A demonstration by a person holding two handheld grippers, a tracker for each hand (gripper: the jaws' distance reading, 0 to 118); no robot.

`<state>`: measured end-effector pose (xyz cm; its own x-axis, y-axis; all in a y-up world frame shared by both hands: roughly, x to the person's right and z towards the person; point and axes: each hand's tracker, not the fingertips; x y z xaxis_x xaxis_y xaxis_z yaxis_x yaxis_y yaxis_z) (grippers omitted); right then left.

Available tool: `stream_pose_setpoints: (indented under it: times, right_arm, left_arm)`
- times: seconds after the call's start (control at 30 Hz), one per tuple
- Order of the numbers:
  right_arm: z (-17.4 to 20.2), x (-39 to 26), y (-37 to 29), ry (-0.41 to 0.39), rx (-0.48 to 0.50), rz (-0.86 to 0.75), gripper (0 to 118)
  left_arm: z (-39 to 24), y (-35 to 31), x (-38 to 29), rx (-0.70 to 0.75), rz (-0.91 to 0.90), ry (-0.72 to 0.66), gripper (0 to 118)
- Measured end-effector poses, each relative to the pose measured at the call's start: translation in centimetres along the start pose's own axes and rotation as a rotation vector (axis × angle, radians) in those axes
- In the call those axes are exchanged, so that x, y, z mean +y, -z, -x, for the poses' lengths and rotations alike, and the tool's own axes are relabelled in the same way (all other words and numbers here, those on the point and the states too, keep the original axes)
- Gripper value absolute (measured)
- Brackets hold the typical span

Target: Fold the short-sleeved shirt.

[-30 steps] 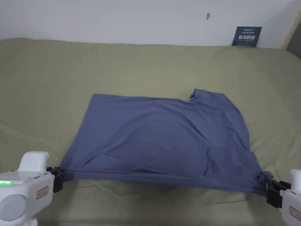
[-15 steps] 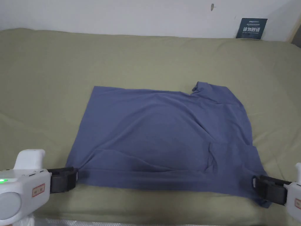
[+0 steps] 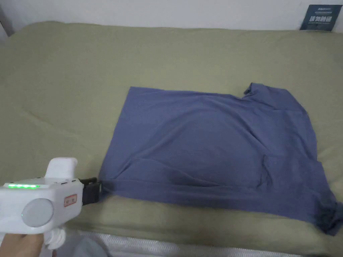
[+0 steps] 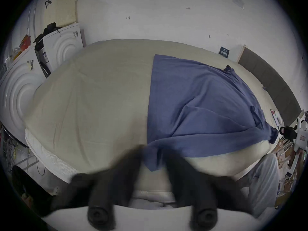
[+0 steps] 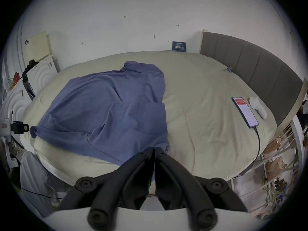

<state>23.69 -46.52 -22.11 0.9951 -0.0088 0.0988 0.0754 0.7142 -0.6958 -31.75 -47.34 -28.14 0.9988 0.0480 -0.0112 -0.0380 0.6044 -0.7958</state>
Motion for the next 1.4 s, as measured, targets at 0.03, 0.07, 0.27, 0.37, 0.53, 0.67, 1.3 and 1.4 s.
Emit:
stream_pose_setpoints:
  times: [0.03,0.07,0.27,0.37,0.53,0.67,1.3,1.4]
  right_arm:
    - [-0.5,0.1,0.6,0.010,0.011,0.012,5]
    - [-0.6,0.1,0.7,0.012,0.011,0.018,6]
    - [-1.4,0.4,2.2,0.000,0.007,0.052,6]
    - [-2.3,0.6,3.0,0.003,0.031,0.076,37]
    - [-2.2,1.0,4.3,-0.053,0.066,0.144,105]
    - [-1.9,0.4,5.4,-0.114,0.019,0.154,13]
    - [-0.5,15.4,10.9,-0.124,0.008,0.025,9]
    - [-0.4,17.6,14.0,-0.122,0.000,0.042,9]
  left_arm:
    - [0.2,1.0,0.1,0.018,0.051,0.022,118]
    - [0.3,1.8,0.2,0.034,0.054,0.015,118]
    - [0.0,3.4,0.8,0.024,0.084,0.039,63]
    - [0.0,3.5,0.7,-0.104,0.135,-0.001,1]
    - [-0.4,2.7,0.9,-0.048,0.115,0.028,1]
    - [-0.1,2.6,1.1,-0.040,0.102,0.012,1]
    - [-1.6,6.5,14.5,-0.018,-0.037,0.043,1]
    - [-1.8,9.3,16.8,-0.021,-0.023,0.014,1]
